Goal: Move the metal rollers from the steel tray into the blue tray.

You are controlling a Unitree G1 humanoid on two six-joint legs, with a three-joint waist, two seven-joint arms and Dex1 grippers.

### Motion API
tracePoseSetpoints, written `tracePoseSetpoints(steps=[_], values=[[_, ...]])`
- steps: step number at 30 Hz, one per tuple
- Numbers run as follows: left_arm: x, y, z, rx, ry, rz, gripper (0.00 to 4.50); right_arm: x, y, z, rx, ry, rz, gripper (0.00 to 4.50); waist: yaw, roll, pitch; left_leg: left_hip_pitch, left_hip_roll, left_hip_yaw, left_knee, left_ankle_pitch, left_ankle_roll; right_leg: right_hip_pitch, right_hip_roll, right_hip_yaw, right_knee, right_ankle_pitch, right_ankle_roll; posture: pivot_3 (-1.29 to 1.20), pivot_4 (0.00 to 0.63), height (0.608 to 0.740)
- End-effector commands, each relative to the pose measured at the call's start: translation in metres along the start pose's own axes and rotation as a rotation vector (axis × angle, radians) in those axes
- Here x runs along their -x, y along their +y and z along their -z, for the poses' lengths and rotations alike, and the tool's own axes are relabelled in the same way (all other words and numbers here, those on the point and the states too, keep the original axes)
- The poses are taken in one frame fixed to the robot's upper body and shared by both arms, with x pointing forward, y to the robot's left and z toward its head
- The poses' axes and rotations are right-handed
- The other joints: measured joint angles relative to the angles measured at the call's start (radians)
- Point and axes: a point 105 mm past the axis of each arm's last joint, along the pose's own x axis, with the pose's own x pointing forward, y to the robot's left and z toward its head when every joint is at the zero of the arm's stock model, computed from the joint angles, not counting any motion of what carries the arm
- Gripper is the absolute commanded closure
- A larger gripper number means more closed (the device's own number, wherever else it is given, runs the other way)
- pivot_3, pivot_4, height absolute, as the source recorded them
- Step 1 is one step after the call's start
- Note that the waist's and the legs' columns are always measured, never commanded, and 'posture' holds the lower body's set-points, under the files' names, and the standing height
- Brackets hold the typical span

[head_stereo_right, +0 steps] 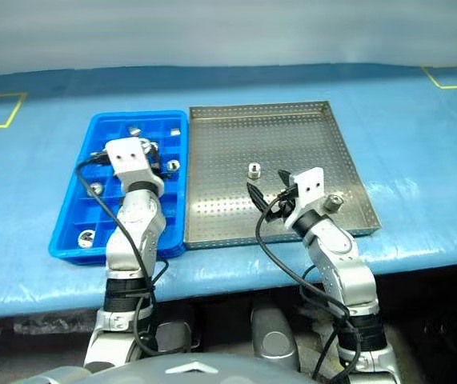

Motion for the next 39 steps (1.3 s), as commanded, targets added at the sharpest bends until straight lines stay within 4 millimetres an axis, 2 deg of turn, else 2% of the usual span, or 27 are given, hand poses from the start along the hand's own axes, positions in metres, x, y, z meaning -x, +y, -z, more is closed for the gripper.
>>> tracePoseSetpoints(steps=[1, 10, 20, 23, 26, 30, 34, 39], values=[[0.02, -0.006, 0.001, 0.06, 0.006, -0.006, 2.83, -0.005, 0.004, -0.01, 0.025, -0.037, -0.032, 0.0, 0.023, 0.0, 0.0, 0.0, 0.0, 0.0, 0.0, 0.0, 0.0, 0.0, 0.0, 0.0, 0.0, 0.0, 0.0, -0.02, 0.15, 0.74], [0.043, 0.007, 0.015, 0.053, 0.087, -0.006, 2.83, -0.01, 0.005, -0.005, 0.028, -0.019, -0.057, 0.0, 0.059, 0.0, 0.0, 0.0, 0.0, 0.0, 0.001, 0.0, 0.0, 0.001, -0.001, -0.002, 0.0, 0.0, -0.001, 0.01, 0.15, 0.74], [0.06, -0.001, 0.031, 0.056, 0.193, 0.095, 2.83, -0.012, 0.008, -0.002, 0.029, -0.013, -0.07, 0.0, 0.062, 0.0, 0.0, 0.001, 0.001, 0.0, 0.001, 0.0, 0.0, 0.001, -0.001, -0.002, 0.001, -0.003, -0.007, 0.03, 0.15, 0.74], [0.06, 0.0, 0.033, 0.039, 0.207, 0.093, 1.8, -0.012, 0.008, -0.002, 0.029, -0.013, -0.07, 0.0, 0.062, 0.0, 0.0, 0.001, 0.001, 0.0, 0.001, 0.0, 0.0, 0.001, -0.001, -0.003, 0.001, -0.003, -0.007, 0.03, 0.15, 0.74], [0.056, -0.007, 0.023, 0.04, 0.149, 0.17, 0.82, -0.016, -0.001, -0.007, 0.015, -0.035, -0.011, 0.0, 0.062, 0.0, 0.0, 0.001, 0.001, 0.0, 0.001, 0.0, 0.0, 0.001, -0.001, -0.002, 0.001, -0.003, -0.007, 0.03, 0.15, 0.74], [0.053, -0.013, 0.005, 0.067, 0.055, 0.27, 0.82, -0.025, -0.02, -0.013, 0.049, -0.041, 0.097, 0.0, 0.065, 0.0, 0.0, 0.001, 0.001, 0.0, 0.002, 0.001, -0.001, 0.001, -0.001, -0.003, 0.001, -0.003, -0.007, 0.04, 0.15, 0.74], [0.058, -0.026, -0.019, 0.063, -0.077, 0.462, 0.82, -0.039, -0.039, -0.013, 0.111, 0.016, 0.25, 0.0, 0.067, 0.0, 0.0, 0.001, 0.001, 0.0, 0.002, 0.001, -0.001, 0.001, -0.001, -0.003, 0.001, -0.003, -0.008, 0.06, 0.15, 0.74], [0.067, -0.033, -0.036, -0.015, -0.213, 0.589, 0.82, -0.056, -0.057, 0.0, 0.013, 0.131, 0.352, 0.0, 0.073, 0.0, 0.0, 0.001, 0.001, 0.0, 0.0, 0.001, -0.001, 0.0, -0.001, -0.003, 0.001, -0.001, -0.012, 0.11, 0.15, 0.74]])
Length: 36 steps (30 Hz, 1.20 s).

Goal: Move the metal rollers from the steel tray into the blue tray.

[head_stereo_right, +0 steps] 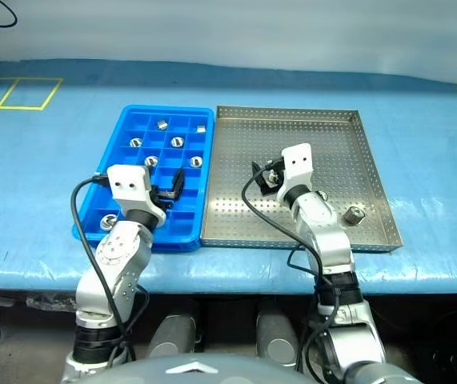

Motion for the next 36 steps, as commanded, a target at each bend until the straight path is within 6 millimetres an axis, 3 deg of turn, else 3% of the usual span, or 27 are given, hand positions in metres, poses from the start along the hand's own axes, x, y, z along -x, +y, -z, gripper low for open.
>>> tracePoseSetpoints(steps=[1, 10, 16, 19, 22, 27, 32, 36], values=[[0.005, -0.008, -0.026, -0.021, -0.138, 0.061, 0.82, -0.012, -0.012, -0.001, -0.063, 0.052, 0.074, 0.0, 0.007, 0.0, 0.0, 0.0, 0.0, 0.0, 0.0, 0.0, 0.0, 0.0, 0.0, 0.0, 0.0, 0.0, 0.0, 0.12, 0.15, 0.74], [0.025, -0.019, -0.042, -0.01, -0.266, 0.121, 0.82, -0.028, -0.025, 0.023, -0.09, 0.209, 0.139, 0.0, 0.031, 0.0, 0.0, 0.0, 0.0, -0.001, -0.001, 0.0, 0.0, 0.0, 0.0, -0.001, -0.001, 0.0, -0.001, 0.22, 0.15, 0.74], [0.037, -0.011, -0.045, -0.036, -0.294, 0.085, 0.78, -0.027, -0.011, 0.015, -0.092, 0.158, 0.061, 1.81, 0.047, 0.001, 0.0, 0.0, 0.0, -0.001, -0.002, 0.0, 0.0, 0.0, 0.0, -0.001, 0.0, -0.002, 0.001, 0.28, 0.15, 0.74], [0.043, -0.008, -0.045, -0.051, -0.301, 0.061, 0.78, -0.027, 0.01, -0.004, -0.05, 0.04, -0.039, 2.72, 0.058, 0.001, 0.001, 0.0, 0.0, -0.001, -0.002, 0.0, 0.0, 0.0, 0.0, -0.002, 0.0, -0.002, 0.002, 0.3, 0.15, 0.74], [0.05, -0.005, -0.045, -0.058, -0.31, 0.027, 0.78, -0.026, 0.045, -0.031, -0.026, -0.094, -0.209, 2.78, 0.07, 0.001, 0.001, 0.0, 0.001, -0.001, -0.002, 0.0, 0.0, -0.001, 0.0, -0.002, 0.0, -0.003, 0.002, 0.37, 0.15, 0.74], [0.066, -0.001, -0.041, -0.078, -0.3, -0.01, 0.78, -0.023, 0.095, -0.057, -0.012, -0.193, -0.474, 2.78, 0.101, 0.002, 0.001, 0.0, 0.001, -0.002, -0.003, 0.0, 0.0, -0.001, 0.0, -0.003, 0.0, -0.003, 0.002, 0.46, 0.15, 0.74], [0.077, 0.005, -0.033, -0.087, -0.268, -0.073, 0.78, -0.026, 0.128, -0.047, -0.025, -0.092, -0.663, 2.78, 0.163, 0.002, 0.001, 0.0, 0.001, -0.003, -0.003, 0.0, 0.0, -0.001, 0.0, -0.005, 0.0, -0.005, -0.001, 0.55, 0.15, 0.74], [0.084, 0.007, -0.032, -0.09, -0.262, -0.109, 0.78, -0.042, 0.127, -0.035, 0.028, -0.011, -0.608, 2.78, 0.224, 0.002, 0.001, -0.001, 0.002, -0.003, -0.004, 0.0, 0.0, -0.003, 0.0, -0.006, -0.001, -0.006, -0.002, 0.59, 0.15, 0.74]])
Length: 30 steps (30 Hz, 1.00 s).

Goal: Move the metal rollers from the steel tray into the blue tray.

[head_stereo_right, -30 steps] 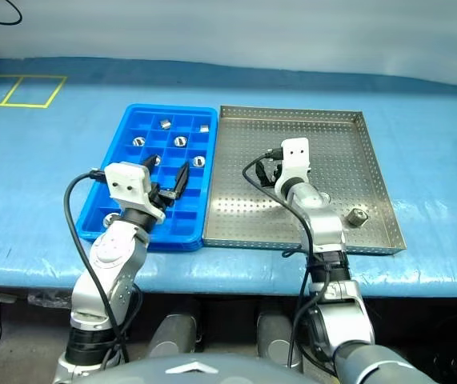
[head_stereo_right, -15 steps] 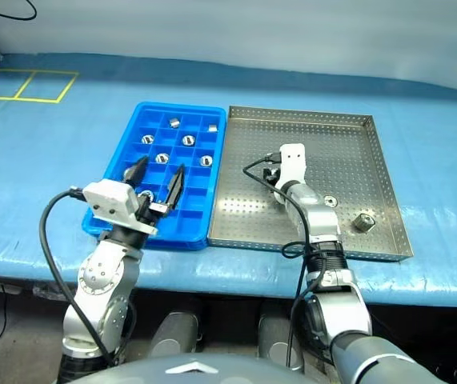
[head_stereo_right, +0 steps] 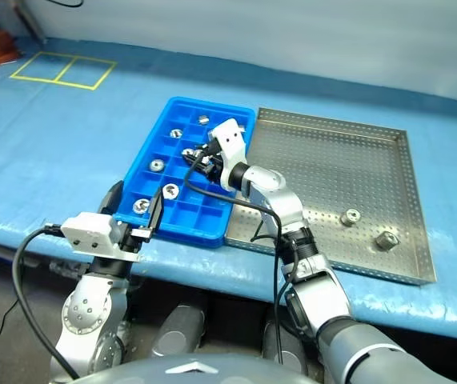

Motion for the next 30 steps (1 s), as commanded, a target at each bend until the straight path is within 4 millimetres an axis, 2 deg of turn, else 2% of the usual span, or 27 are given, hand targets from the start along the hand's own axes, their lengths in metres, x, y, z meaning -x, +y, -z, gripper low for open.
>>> tracePoseSetpoints(steps=[1, 10, 15, 17, 24, 30], values=[[0.005, 0.002, -0.021, -0.016, -0.082, -0.029, 0.78, -0.01, -0.007, -0.004, 0.04, 0.032, 0.035, 2.78, 0.03, 0.0, 0.0, 0.0, 0.0, 0.0, 0.0, 0.0, 0.0, -0.001, 0.0, 0.0, 0.0, 0.0, 0.0, 0.6, 0.15, 0.74], [0.007, 0.002, -0.021, -0.028, -0.08, -0.039, 0.78, -0.017, -0.018, 0.001, 0.158, 0.083, 0.076, 2.78, 0.19, 0.0, 0.0, -0.01, 0.001, 0.002, -0.002, -0.001, -0.004, -0.013, 0.001, 0.0, 0.001, 0.0, 0.0, 0.6, 0.15, 0.74], [0.005, 0.001, -0.02, -0.025, -0.08, -0.029, 0.78, -0.004, -0.033, -0.006, 0.2, 0.073, 0.12, 2.78, 0.272, 0.0, 0.0, -0.016, 0.001, 0.003, 0.0, -0.002, -0.005, -0.019, 0.001, -0.001, 0.0, 0.0, 0.0, 0.59, 0.15, 0.74], [0.004, 0.0, -0.019, -0.021, -0.081, -0.023, 0.78, 0.001, -0.037, -0.008, 0.204, 0.071, 0.129, 2.78, 0.299, 0.0, 0.0, -0.019, 0.001, 0.003, 0.001, -0.002, -0.006, -0.026, 0.001, -0.001, 0.0, 0.0, 0.0, 0.59, 0.15, 0.74], [-0.001, -0.004, -0.017, -0.012, -0.082, 0.0, 0.78, 0.028, -0.063, -0.01, 0.246, 0.095, 0.251, 2.78, 0.357, 0.0, 0.0, -0.021, 0.002, 0.004, 0.001, -0.003, -0.008, -0.028, 0.001, -0.002, 0.0, 0.0, 0.0, 0.54, 0.15, 0.74], [-0.005, -0.009, -0.016, -0.003, -0.083, 0.03, 0.78, 0.044, -0.073, -0.012, 0.253, 0.106, 0.309, 2.78, 0.358, 0.0, 0.0, -0.023, 0.002, 0.005, 0.001, -0.003, -0.008, -0.027, 0.001, -0.002, 0.001, 0.0, 0.0, 0.51, 0.15, 0.74]])
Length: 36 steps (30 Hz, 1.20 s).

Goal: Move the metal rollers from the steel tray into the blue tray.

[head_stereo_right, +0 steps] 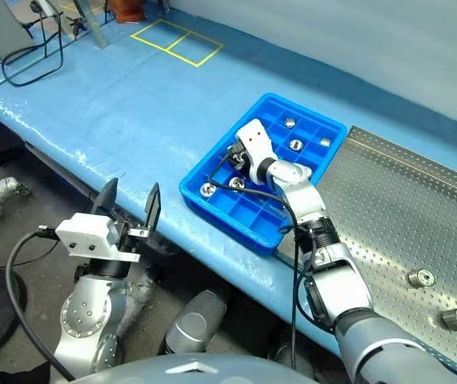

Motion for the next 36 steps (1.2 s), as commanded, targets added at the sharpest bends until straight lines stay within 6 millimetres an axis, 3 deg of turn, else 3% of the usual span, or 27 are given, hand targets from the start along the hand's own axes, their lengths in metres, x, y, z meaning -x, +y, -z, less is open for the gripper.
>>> tracePoseSetpoints(steps=[1, 7, 28, 31, 34, 36], values=[[-0.002, -0.004, -0.007, 0.018, -0.035, 0.019, 0.78, 0.01, -0.011, -0.02, 0.006, -0.064, 0.04, 2.78, -0.001, 0.0, 0.0, -0.001, 0.0, 0.0, 0.0, 0.0, 0.0, 0.0, 0.0, 0.0, 0.0, 0.0, 0.0, 0.51, 0.15, 0.74], [-0.002, -0.006, -0.002, 0.024, -0.019, 0.034, 0.78, 0.022, -0.018, -0.019, -0.08, -0.069, 0.038, 2.78, -0.004, 0.0, 0.0, -0.001, 0.001, 0.0, 0.0, 0.0, 0.0, 0.0, 0.001, 0.0, 0.0, 0.003, 0.004, 0.49, 0.15, 0.74], [-0.004, -0.01, 0.0, 0.04, -0.009, 0.058, 0.78, 0.051, -0.029, 0.017, -0.101, 0.081, 0.079, 2.78, -0.015, 0.001, -0.001, -0.001, 0.001, 0.0, 0.002, 0.0, 0.0, 0.0, 0.001, -0.001, 0.0, 0.004, 0.003, 0.46, 0.15, 0.74], [-0.005, -0.012, 0.001, 0.045, -0.01, 0.067, 0.78, 0.053, -0.028, 0.019, -0.101, 0.08, 0.073, 1.82, -0.016, 0.001, -0.001, -0.001, 0.001, 0.0, 0.002, 0.0, 0.0, 0.001, 0.001, -0.001, 0.0, 0.004, 0.003, 0.44, 0.15, 0.74], [-0.009, -0.015, 0.001, 0.055, -0.018, 0.086, 0.78, 0.057, -0.029, 0.009, -0.104, 0.01, 0.077, 0.89, -0.016, 0.001, -0.001, -0.001, 0.001, 0.0, 0.002, 0.0, 0.0, 0.001, 0.001, -0.001, 0.0, 0.004, 0.003, 0.42, 0.15, 0.74], [-0.014, -0.02, 0.004, 0.068, -0.008, 0.117, 0.78, 0.064, -0.035, 0.0, -0.101, -0.047, 0.108, 0.89, -0.019, 0.001, -0.001, -0.001, 0.001, 0.0, 0.002, 0.0, 0.0, 0.001, 0.001, -0.001, 0.0, 0.004, 0.003, 0.35, 0.15, 0.74]])
